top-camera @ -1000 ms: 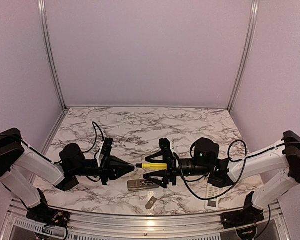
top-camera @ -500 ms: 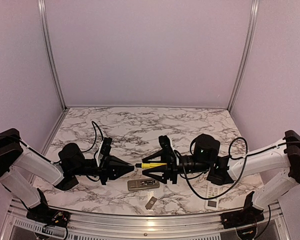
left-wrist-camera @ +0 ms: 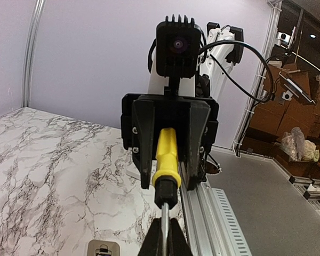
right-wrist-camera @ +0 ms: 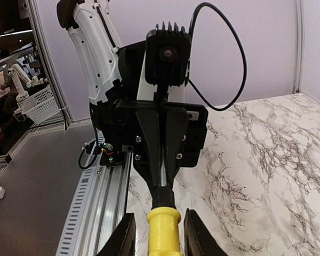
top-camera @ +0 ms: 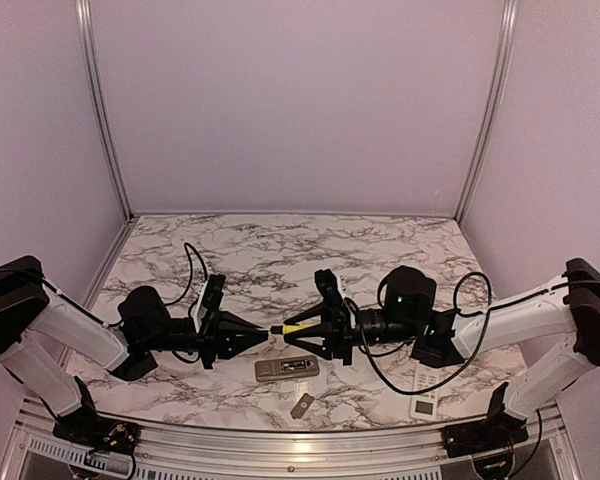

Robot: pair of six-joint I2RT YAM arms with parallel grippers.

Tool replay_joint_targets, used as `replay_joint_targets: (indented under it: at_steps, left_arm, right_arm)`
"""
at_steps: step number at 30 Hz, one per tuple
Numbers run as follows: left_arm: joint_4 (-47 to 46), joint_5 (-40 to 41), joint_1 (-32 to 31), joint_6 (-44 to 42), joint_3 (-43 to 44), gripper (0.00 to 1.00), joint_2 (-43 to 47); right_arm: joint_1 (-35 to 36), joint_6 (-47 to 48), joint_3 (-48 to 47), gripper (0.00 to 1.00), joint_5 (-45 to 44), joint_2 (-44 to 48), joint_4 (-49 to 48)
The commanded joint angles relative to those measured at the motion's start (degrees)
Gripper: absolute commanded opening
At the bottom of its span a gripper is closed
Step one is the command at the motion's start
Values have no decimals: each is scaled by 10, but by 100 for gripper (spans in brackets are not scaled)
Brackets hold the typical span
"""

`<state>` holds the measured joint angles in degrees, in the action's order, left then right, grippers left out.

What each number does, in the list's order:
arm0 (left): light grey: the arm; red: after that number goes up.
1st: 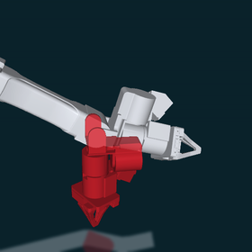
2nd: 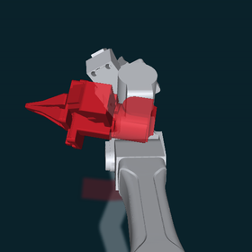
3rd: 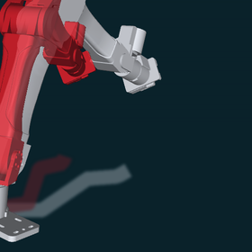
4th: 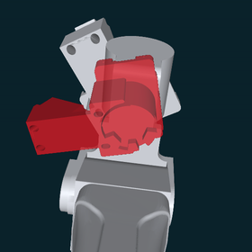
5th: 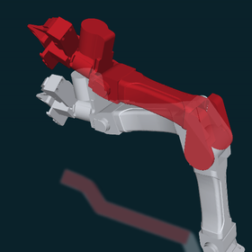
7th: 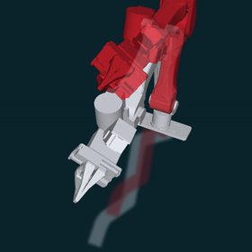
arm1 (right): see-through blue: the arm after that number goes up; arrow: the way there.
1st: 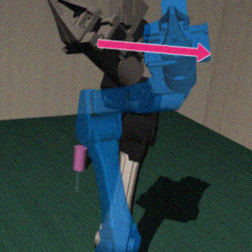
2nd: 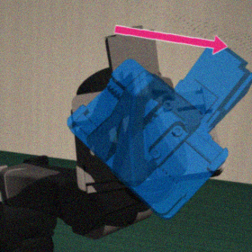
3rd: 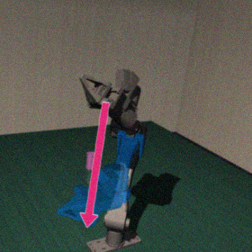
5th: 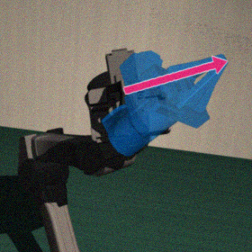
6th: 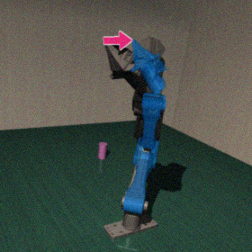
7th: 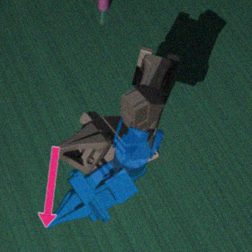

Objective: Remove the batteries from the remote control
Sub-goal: Pass from the left arm to the right

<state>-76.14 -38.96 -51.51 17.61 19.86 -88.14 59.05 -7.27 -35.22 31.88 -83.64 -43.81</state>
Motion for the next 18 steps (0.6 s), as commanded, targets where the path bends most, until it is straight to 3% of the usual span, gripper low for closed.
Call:
replay_joint_targets:
  at_steps: [1, 11, 13, 18]
  left_arm:
    - [-188, -5, -7, 4, 4, 0, -14]
    - [-198, -4, -7, 7, 3, 0, -18]
    - [-195, -2, -7, 5, 1, 1, -16]
    - [-135, 20, -6, -20, -5, 34, 2]
  right_arm:
    - [4, 1, -37, 26, -7, -14, 3]
    - [4, -3, -45, 1, -3, -23, 8]
    - [4, -4, -44, 0, -4, -21, 10]
    - [4, -9, -32, 0, -45, -4, 34]
